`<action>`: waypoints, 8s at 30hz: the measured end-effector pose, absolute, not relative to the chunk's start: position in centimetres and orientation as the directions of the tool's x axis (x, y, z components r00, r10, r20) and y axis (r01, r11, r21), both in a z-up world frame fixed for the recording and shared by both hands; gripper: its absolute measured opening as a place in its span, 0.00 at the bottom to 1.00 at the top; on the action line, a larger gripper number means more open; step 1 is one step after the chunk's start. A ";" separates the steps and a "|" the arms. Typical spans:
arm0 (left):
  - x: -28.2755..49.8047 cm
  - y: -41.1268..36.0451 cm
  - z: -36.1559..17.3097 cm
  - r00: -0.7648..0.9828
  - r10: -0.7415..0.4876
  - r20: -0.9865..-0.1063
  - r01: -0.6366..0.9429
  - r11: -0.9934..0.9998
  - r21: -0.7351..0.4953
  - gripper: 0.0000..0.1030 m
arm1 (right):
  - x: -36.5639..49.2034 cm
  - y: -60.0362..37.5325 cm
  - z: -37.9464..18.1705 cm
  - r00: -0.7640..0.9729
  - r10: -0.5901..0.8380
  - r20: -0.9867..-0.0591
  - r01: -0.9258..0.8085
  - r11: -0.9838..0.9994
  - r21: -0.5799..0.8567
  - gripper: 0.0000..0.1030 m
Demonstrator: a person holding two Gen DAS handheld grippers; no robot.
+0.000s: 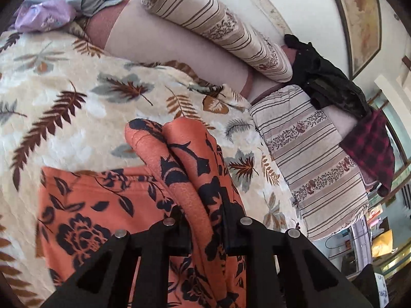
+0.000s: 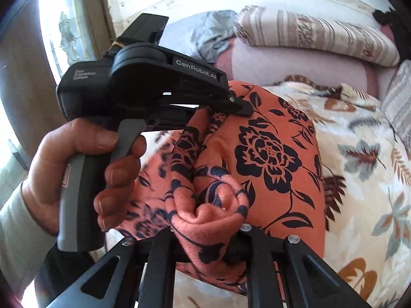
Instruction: Fold small clothes
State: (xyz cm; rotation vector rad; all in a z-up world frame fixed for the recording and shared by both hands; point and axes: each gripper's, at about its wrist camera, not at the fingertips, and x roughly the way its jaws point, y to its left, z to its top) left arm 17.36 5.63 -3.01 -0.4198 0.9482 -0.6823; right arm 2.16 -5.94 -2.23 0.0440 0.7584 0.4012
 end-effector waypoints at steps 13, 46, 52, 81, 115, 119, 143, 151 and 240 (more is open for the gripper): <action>19.4 13.8 -10.2 0.332 -0.612 -0.718 0.227 0.790 -0.569 0.17 | 4.4 2.0 -6.8 0.504 0.420 -0.754 -0.405 0.887 0.223 0.12; 7.3 13.3 -8.9 0.481 -0.190 -0.856 0.038 0.980 -0.196 0.52 | -2.1 -7.8 -5.5 0.548 0.534 -0.644 -0.338 0.845 0.414 0.73; 5.1 16.3 -8.8 0.527 -0.219 -0.821 -0.099 0.944 -0.314 0.64 | -3.0 -14.5 -6.8 0.567 0.472 -0.675 -0.205 0.875 0.439 0.73; 3.6 15.3 -10.9 0.561 -0.154 -0.813 -0.152 0.947 -0.283 0.81 | 1.7 -18.5 -8.8 0.534 0.422 -0.733 -0.003 0.867 0.497 0.73; 3.6 12.5 -11.1 0.548 -0.121 -0.827 -0.065 0.980 -0.186 0.84 | 8.8 -15.9 -11.8 0.426 0.536 -0.729 0.024 0.798 0.602 0.75; 2.8 13.2 -8.6 0.659 -0.138 -0.739 -0.072 0.967 -0.244 0.84 | 8.8 -14.6 -11.3 0.427 0.473 -0.771 -0.029 0.859 0.511 0.70; 3.3 12.6 -9.6 0.632 -0.173 -0.755 -0.076 0.956 -0.283 0.88 | 8.8 -16.4 -12.5 0.427 0.571 -0.701 -0.007 0.777 0.629 0.74; 4.5 10.3 -11.1 0.562 -0.120 -0.819 -0.013 0.988 -0.154 0.89 | 8.4 -14.3 -11.4 0.422 0.443 -0.791 -0.110 0.891 0.440 0.61; 4.1 9.7 -9.7 0.604 -0.141 -0.784 0.018 0.986 -0.164 0.90 | 11.2 -17.2 -13.0 0.331 0.584 -0.741 -0.021 0.790 0.613 0.56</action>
